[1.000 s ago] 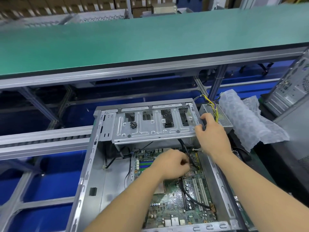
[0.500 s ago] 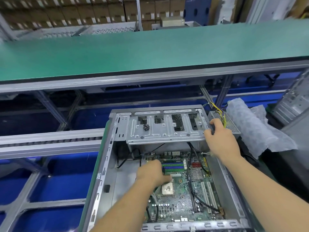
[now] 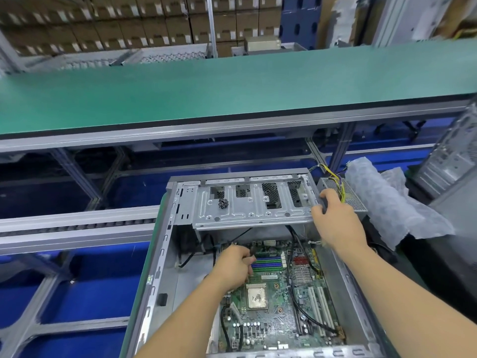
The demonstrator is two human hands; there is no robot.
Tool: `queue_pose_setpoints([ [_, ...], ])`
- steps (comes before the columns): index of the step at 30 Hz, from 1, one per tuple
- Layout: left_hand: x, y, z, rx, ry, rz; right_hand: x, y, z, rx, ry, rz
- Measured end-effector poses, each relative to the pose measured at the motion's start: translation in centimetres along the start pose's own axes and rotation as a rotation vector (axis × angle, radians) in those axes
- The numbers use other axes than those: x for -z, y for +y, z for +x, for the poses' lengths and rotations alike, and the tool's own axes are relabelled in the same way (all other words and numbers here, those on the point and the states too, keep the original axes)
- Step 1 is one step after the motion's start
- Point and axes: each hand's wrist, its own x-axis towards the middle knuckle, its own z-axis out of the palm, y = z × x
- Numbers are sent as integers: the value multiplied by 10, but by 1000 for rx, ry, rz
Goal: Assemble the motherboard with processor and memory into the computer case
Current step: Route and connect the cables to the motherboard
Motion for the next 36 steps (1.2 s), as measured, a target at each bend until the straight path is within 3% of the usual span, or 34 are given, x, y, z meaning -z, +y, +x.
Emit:
queue_pose_setpoints([
  [3,-3,8,2,-13,37,10,-1,0,1,-6,10,9],
  [8,-7,16,-2,-110,-86,102,5,-6,-2,34,23,-78],
  [10,-7,14,-2,-155,-116,94,8,-9,-8,261,140,-271],
  [12,-6,12,-3,-195,-132,101,9,-16,-20,616,253,-425],
  [14,-6,11,-4,-201,-144,85,2,-26,-34,877,193,-366],
  [15,-6,11,-5,-197,-140,79,-5,-32,-43,891,84,-291],
  [18,-4,8,-7,-273,-48,255,-36,-43,-68,600,-381,-225],
  [20,0,5,-9,-352,32,383,-50,-40,-78,460,-541,-145],
  [24,8,2,-12,-484,127,588,-49,-32,-80,257,-578,153],
  [27,11,10,-15,-591,279,855,-43,-30,-78,49,-509,335],
  [30,7,22,-24,-917,488,857,-40,-28,-77,-176,-426,548],
  [31,3,25,-26,-985,486,852,-39,-28,-77,-252,-423,654],
  [33,-10,28,-29,-867,324,836,-36,-27,-78,-362,-421,839],
  [36,-23,22,-23,-432,74,616,-32,-25,-76,-470,-391,1039],
])
